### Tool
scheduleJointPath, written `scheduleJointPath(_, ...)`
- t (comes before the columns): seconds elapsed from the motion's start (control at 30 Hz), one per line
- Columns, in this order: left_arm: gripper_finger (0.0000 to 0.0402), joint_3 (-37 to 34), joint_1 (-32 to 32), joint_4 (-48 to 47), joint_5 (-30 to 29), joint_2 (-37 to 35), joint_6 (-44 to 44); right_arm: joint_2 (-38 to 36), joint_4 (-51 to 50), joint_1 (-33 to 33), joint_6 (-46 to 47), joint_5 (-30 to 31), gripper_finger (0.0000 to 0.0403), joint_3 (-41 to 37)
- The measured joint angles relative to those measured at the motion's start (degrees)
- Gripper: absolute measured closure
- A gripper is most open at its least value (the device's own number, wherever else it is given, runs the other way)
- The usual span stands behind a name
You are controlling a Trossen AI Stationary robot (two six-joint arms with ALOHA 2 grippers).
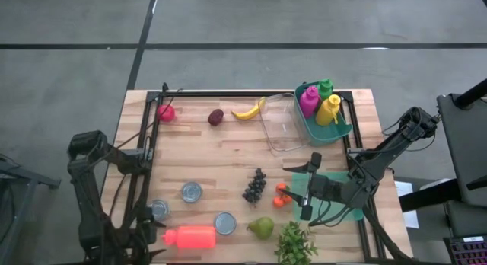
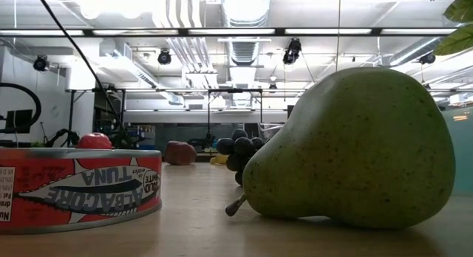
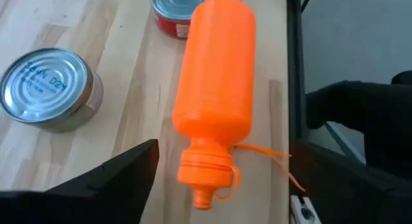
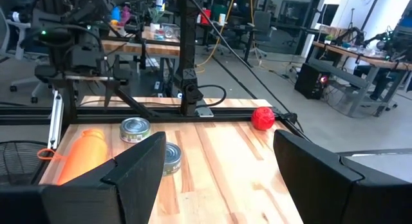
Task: Pick & Place Food Item
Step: Put the orange water bottle into the green bin
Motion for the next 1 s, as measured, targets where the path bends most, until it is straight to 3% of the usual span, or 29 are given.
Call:
scheduleJointPath(0.2, 0.0041, -2.57, 2.03, 1.58, 4.35, -0.72, 1.56, 0.00, -0.01, 0.02, 0.08, -0.02, 0.0117, 0.00)
scheduleJointPath(0.43, 0.0041, -5.47, 4.40, 8.71, 5.22, -1.50, 5.82, 0.00, -0.04, 0.00, -0.03, 0.00, 0.0117, 0.00)
scheduleJointPath(1.0, 0.0041, -16.54, 4.61, 23.52, 10.19, -1.49, 1.95, 0.00, -0.03, 0.00, 0.05, 0.00, 0.0117, 0.00)
